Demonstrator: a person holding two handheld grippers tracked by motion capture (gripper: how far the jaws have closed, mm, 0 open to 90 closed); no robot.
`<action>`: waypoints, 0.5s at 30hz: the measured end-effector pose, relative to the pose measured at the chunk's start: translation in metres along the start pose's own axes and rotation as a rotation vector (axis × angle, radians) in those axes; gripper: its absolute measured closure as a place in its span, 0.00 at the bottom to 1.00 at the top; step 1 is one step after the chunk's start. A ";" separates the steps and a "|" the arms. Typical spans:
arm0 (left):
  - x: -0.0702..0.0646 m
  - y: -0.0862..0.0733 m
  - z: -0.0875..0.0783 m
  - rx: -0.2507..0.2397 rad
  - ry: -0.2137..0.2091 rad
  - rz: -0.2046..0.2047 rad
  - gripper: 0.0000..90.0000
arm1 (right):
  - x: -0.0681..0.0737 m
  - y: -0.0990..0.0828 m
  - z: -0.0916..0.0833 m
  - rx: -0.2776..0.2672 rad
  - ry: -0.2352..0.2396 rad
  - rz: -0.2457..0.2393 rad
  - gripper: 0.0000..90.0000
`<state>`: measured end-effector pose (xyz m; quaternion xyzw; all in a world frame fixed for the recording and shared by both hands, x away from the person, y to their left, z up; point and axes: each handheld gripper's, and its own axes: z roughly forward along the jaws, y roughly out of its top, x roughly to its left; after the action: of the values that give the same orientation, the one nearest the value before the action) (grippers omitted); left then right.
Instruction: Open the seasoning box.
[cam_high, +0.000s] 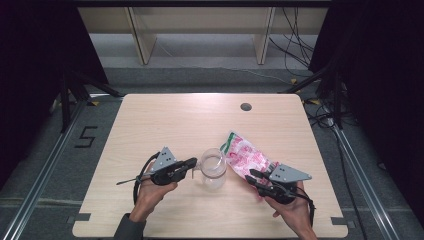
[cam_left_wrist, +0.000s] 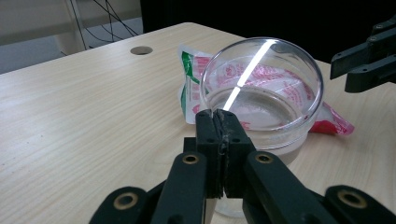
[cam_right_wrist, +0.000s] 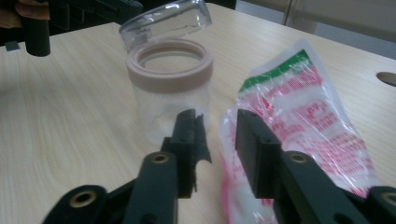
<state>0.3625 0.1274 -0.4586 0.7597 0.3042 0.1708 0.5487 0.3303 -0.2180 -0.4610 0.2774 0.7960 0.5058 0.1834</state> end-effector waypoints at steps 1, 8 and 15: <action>0.000 0.000 0.000 -0.002 -0.001 -0.001 0.97 | 0.001 0.002 0.002 0.018 -0.004 0.004 0.85; 0.000 0.000 -0.001 0.002 0.003 0.001 0.97 | 0.003 0.012 0.026 0.013 0.043 -0.007 0.99; 0.000 0.000 0.000 -0.005 -0.003 0.004 0.98 | 0.006 0.020 0.044 0.024 0.058 -0.011 1.00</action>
<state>0.3625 0.1277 -0.4589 0.7593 0.3016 0.1715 0.5506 0.3555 -0.1767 -0.4614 0.2602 0.8084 0.5033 0.1596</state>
